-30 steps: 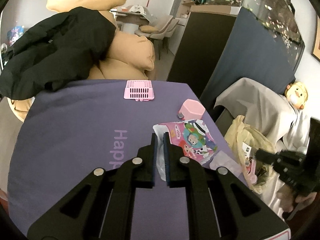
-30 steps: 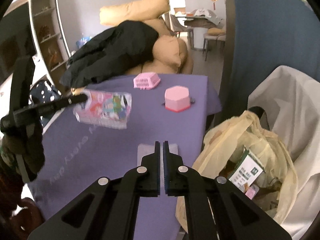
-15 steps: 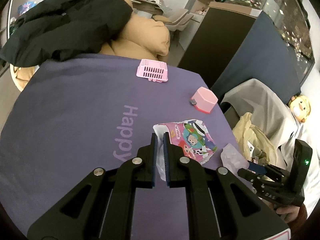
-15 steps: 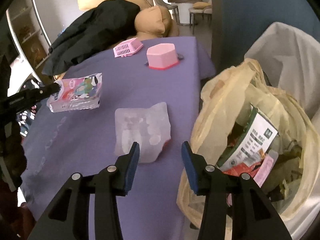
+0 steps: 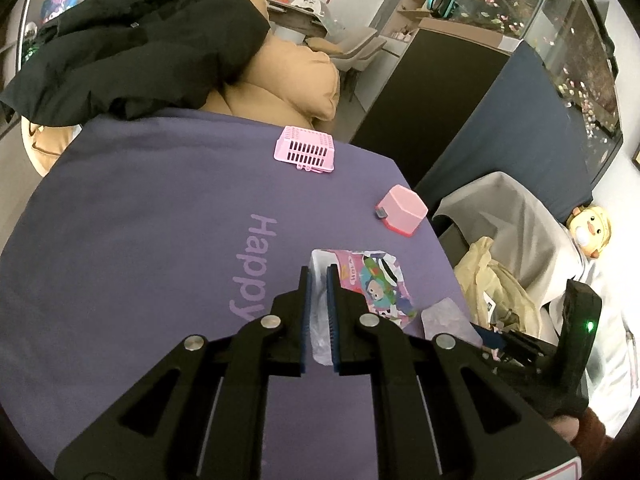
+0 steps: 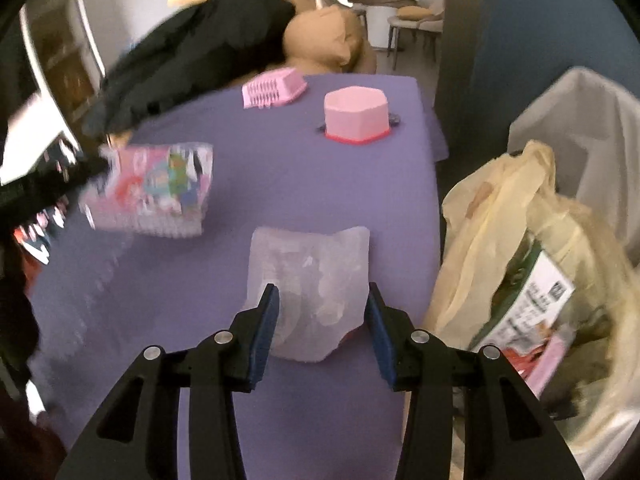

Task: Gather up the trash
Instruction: 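Carry the snack pack and plastic tray over the yellow trash bag with both tools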

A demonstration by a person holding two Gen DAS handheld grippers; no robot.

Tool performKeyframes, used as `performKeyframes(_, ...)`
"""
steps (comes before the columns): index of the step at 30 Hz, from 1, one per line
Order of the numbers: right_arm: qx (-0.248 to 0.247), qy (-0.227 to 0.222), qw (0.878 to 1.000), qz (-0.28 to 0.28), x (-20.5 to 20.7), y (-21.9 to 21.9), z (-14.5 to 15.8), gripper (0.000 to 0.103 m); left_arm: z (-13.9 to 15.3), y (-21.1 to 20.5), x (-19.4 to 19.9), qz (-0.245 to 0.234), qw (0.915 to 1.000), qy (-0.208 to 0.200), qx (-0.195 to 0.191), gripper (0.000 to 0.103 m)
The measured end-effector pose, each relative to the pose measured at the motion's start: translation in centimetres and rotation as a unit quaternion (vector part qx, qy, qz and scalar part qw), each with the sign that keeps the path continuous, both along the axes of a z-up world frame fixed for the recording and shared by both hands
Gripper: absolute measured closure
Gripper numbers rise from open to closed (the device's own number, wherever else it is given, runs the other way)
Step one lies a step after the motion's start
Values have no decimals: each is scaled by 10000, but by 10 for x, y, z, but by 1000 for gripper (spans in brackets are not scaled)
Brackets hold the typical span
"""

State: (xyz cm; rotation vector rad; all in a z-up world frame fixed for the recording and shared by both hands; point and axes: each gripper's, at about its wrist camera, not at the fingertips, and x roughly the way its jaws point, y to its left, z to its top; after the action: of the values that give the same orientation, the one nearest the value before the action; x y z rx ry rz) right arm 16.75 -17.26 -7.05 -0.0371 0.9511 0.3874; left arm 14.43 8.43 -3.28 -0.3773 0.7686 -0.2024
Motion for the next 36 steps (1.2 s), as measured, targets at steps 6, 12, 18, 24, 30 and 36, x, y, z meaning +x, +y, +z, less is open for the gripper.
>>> performKeyframes(6, -211, -46, 9996, -160, 12, -4, 1, 93, 2, -1, 0, 34, 10000, -11, 15, 97)
performKeyframes(12, -152, -225, 9996, 21, 9, -5, 15, 98, 14, -6, 1, 18, 10000, -59, 75, 97)
performKeyframes(18, 4, -694, 9976, 87, 2, -15, 52, 99, 40, -9, 0, 28, 9995, -304, 103, 97)
performKeyframes(24, 145, -1072, 9941, 48, -1, -32, 82, 99, 63, -25, 7, -43, 9987, -488, 174, 97)
performKeyframes(30, 151, -1435, 9894, -182, -7, -61, 108, 99, 74, -59, 14, -354, 9973, -581, 265, 97)
performKeyframes(36, 128, -1705, 9823, -769, -13, -118, 127, 99, 82, -116, 20, -915, 9926, -661, 451, 97)
